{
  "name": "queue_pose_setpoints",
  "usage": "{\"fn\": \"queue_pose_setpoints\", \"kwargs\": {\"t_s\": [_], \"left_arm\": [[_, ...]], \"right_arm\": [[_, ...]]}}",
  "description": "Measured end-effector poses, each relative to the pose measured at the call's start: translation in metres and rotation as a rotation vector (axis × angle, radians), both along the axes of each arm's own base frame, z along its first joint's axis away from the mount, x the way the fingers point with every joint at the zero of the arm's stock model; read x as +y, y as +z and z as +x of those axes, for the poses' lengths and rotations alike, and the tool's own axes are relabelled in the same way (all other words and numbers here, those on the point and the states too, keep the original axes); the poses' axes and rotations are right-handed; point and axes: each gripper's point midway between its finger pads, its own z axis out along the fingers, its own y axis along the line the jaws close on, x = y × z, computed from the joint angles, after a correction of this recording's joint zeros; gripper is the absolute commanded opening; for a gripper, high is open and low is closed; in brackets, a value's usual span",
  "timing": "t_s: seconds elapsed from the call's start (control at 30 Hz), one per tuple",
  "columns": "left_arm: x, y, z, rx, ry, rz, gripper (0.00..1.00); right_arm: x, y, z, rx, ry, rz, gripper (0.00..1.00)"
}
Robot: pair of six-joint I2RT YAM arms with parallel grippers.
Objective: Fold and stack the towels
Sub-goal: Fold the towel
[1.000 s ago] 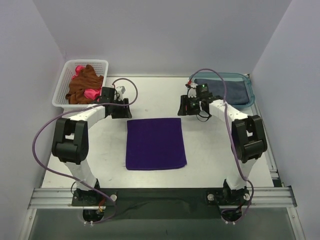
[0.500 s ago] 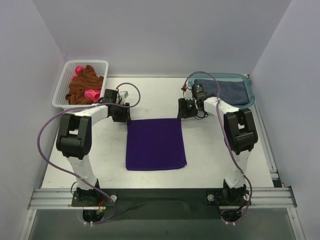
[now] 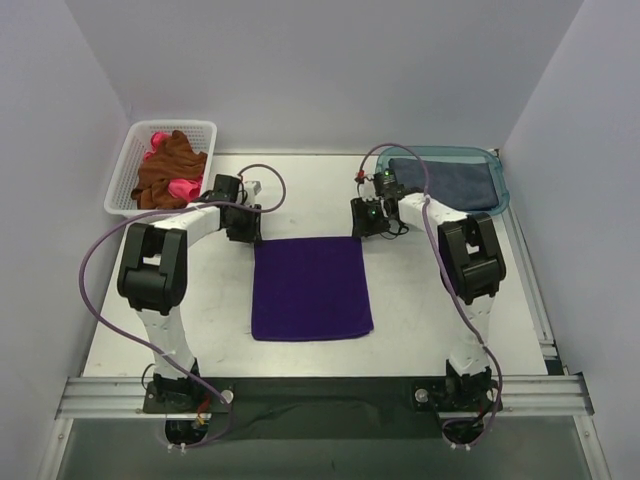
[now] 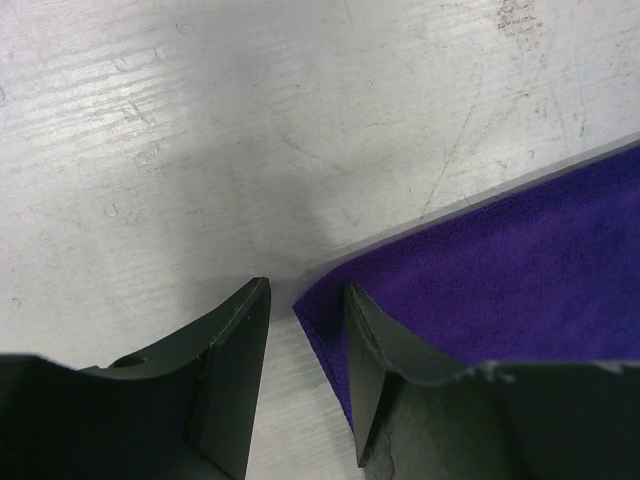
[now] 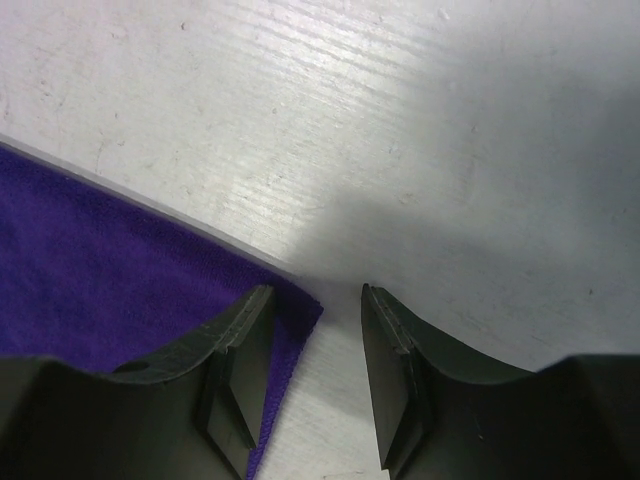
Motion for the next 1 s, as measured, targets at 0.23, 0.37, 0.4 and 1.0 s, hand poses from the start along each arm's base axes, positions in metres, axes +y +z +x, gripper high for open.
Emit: {"fn": "queue_pose_setpoints", "kwargs": {"t_s": [0.23, 0.37, 0.4, 1.0], "left_arm": [[-0.004, 0.0, 0.0, -0.002, -0.02, 0.021, 0.44], [-0.004, 0.0, -0.001, 0.002, -0.019, 0.03, 0.41], [-0.003, -0.001, -0.001, 0.004, -0.017, 0.034, 0.4], [-0.001, -0.001, -0.001, 0.019, -0.013, 0.052, 0.4]], "right_arm": [[0.004, -0.001, -0.001, -0.017, 0.036, -0.043, 0.36], [0.005, -0.002, -0.003, -0.015, 0.045, -0.049, 0.33], [0.005, -0.002, -0.003, -0.015, 0.045, -0.05, 0.33], [0.006, -0.005, -0.014, 0.045, 0.052, -0.074, 0.1]]}}
